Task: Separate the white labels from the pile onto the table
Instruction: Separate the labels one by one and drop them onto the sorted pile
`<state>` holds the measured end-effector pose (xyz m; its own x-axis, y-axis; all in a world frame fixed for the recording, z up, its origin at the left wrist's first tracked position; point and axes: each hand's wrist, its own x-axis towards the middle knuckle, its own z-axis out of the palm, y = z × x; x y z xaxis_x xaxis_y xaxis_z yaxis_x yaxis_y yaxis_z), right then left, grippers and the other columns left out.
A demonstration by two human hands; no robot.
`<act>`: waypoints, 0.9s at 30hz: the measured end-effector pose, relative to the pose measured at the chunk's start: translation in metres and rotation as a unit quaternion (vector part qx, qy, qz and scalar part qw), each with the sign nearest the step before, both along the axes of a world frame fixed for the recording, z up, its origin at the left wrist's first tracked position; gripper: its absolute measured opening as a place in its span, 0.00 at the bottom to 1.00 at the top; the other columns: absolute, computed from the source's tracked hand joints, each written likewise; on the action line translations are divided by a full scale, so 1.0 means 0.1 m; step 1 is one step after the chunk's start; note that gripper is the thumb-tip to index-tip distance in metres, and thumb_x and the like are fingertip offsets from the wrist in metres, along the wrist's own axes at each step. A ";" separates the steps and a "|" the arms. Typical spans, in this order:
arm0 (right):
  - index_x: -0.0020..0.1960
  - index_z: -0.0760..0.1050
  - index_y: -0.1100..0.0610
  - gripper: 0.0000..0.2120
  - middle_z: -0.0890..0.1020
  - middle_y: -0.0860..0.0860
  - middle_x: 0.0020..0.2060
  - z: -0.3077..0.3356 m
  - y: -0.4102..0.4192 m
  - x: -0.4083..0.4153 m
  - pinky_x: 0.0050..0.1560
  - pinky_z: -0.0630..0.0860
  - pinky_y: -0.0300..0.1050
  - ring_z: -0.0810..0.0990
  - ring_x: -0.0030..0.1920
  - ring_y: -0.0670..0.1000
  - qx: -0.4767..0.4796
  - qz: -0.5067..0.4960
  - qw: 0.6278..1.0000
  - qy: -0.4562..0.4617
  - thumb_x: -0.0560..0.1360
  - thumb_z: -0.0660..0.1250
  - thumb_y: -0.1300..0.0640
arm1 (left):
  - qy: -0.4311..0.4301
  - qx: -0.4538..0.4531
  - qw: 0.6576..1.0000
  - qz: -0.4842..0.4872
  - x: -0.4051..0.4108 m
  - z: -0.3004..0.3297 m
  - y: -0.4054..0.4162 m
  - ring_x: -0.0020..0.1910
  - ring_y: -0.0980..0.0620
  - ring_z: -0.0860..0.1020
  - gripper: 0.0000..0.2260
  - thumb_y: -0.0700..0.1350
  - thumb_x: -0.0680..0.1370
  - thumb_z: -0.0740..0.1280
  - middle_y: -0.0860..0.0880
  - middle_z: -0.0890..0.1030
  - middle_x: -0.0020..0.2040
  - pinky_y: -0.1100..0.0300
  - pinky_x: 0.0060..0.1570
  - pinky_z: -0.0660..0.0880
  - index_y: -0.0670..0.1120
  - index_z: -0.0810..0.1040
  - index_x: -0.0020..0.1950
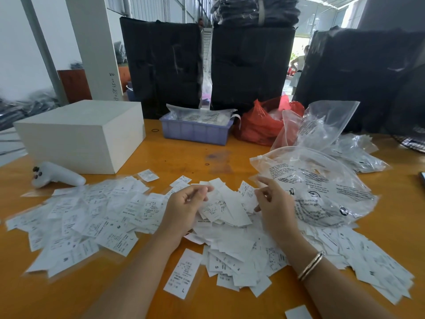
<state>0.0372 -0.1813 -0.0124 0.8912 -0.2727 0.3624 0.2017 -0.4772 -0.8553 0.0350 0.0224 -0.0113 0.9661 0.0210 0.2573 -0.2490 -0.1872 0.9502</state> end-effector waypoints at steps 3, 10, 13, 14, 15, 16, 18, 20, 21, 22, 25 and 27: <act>0.63 0.74 0.51 0.16 0.79 0.43 0.42 0.03 0.05 -0.04 0.33 0.71 0.29 0.78 0.34 0.41 -0.016 0.008 0.998 -0.062 0.78 0.63 0.64 | 0.003 0.004 1.000 -0.016 0.00 0.01 -0.02 0.38 0.51 0.74 0.10 0.53 0.79 0.62 0.61 0.79 0.37 0.62 0.33 0.71 0.62 0.83 0.45; 0.44 0.84 0.44 0.16 0.83 0.51 0.47 0.12 0.25 -0.16 0.41 0.77 0.35 0.81 0.43 0.45 0.279 0.162 0.947 -0.008 0.75 0.67 0.64 | -0.016 0.035 0.999 -0.024 0.01 0.01 -0.03 0.39 0.48 0.74 0.11 0.55 0.79 0.61 0.62 0.80 0.39 0.72 0.32 0.72 0.65 0.81 0.43; 0.43 0.85 0.50 0.16 0.79 0.56 0.49 0.11 0.31 -0.19 0.38 0.79 0.39 0.82 0.42 0.47 0.300 0.183 0.936 -0.017 0.76 0.64 0.68 | -0.017 0.040 0.999 -0.026 0.01 0.00 -0.03 0.37 0.52 0.74 0.11 0.54 0.79 0.61 0.63 0.80 0.39 0.73 0.32 0.71 0.65 0.81 0.43; 0.43 0.84 0.51 0.16 0.79 0.56 0.48 0.11 0.32 -0.19 0.38 0.79 0.39 0.82 0.42 0.47 0.299 0.176 0.938 -0.027 0.76 0.64 0.68 | -0.018 0.041 0.999 -0.029 0.01 0.00 -0.03 0.36 0.54 0.74 0.10 0.53 0.79 0.62 0.63 0.80 0.38 0.73 0.32 0.71 0.64 0.82 0.43; 0.43 0.84 0.52 0.15 0.78 0.56 0.48 0.12 0.32 -0.18 0.39 0.80 0.39 0.82 0.43 0.47 0.298 0.166 0.939 -0.034 0.76 0.64 0.68 | -0.021 0.041 0.998 -0.033 0.01 0.00 -0.02 0.36 0.56 0.75 0.10 0.52 0.79 0.62 0.63 0.80 0.38 0.75 0.32 0.71 0.62 0.82 0.44; 0.44 0.83 0.53 0.14 0.78 0.56 0.48 0.12 0.31 -0.18 0.39 0.80 0.39 0.83 0.43 0.47 0.297 0.155 0.941 -0.037 0.76 0.64 0.68 | -0.024 0.042 0.998 -0.037 0.01 0.00 -0.02 0.36 0.59 0.75 0.10 0.51 0.79 0.62 0.63 0.80 0.37 0.75 0.33 0.71 0.61 0.82 0.45; 0.45 0.82 0.53 0.12 0.78 0.55 0.47 0.11 0.29 -0.16 0.40 0.80 0.38 0.83 0.44 0.46 0.299 0.138 0.944 -0.039 0.76 0.64 0.68 | -0.029 0.047 0.998 -0.042 0.00 0.00 -0.03 0.37 0.61 0.76 0.09 0.51 0.79 0.62 0.63 0.80 0.37 0.76 0.34 0.71 0.61 0.81 0.45; 0.45 0.82 0.53 0.13 0.78 0.55 0.47 0.10 0.29 -0.15 0.40 0.80 0.38 0.83 0.45 0.47 0.295 0.139 0.944 -0.038 0.76 0.64 0.68 | -0.030 0.050 0.997 -0.046 0.00 0.00 -0.03 0.34 0.60 0.75 0.09 0.51 0.79 0.62 0.62 0.80 0.38 0.75 0.33 0.71 0.61 0.81 0.46; 0.45 0.82 0.53 0.13 0.78 0.55 0.48 0.09 0.30 -0.15 0.40 0.80 0.39 0.83 0.46 0.47 0.286 0.145 0.946 -0.039 0.76 0.64 0.68 | -0.029 0.050 0.997 -0.047 0.00 -0.01 -0.03 0.33 0.60 0.74 0.09 0.52 0.79 0.63 0.62 0.80 0.38 0.75 0.32 0.71 0.61 0.81 0.46; 0.45 0.82 0.53 0.13 0.78 0.55 0.48 0.08 0.31 -0.15 0.41 0.80 0.39 0.82 0.47 0.48 0.271 0.152 0.950 -0.039 0.76 0.64 0.68 | -0.028 0.050 0.997 -0.048 0.00 -0.01 -0.03 0.32 0.60 0.74 0.08 0.51 0.79 0.63 0.62 0.81 0.38 0.75 0.32 0.71 0.61 0.81 0.45; 0.45 0.82 0.51 0.14 0.77 0.52 0.46 0.05 0.34 -0.17 0.42 0.80 0.39 0.82 0.46 0.46 0.207 0.178 0.961 -0.036 0.75 0.65 0.69 | -0.035 0.050 0.997 -0.045 0.01 -0.01 -0.04 0.39 0.64 0.77 0.09 0.50 0.79 0.64 0.61 0.81 0.38 0.77 0.37 0.70 0.59 0.80 0.41; 0.46 0.81 0.50 0.14 0.76 0.49 0.43 0.04 0.36 -0.18 0.42 0.80 0.38 0.80 0.42 0.43 0.150 0.191 0.969 -0.040 0.75 0.65 0.68 | -0.034 0.051 0.997 -0.044 0.01 0.00 -0.05 0.40 0.65 0.77 0.10 0.49 0.79 0.64 0.60 0.82 0.37 0.76 0.36 0.71 0.58 0.80 0.40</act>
<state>0.0194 -0.1456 -0.0081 0.9201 -0.0328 0.3902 0.3864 -0.0862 -0.9183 0.0356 0.0176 -0.0118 0.9435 -0.0931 0.3181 -0.3314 -0.2556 0.9082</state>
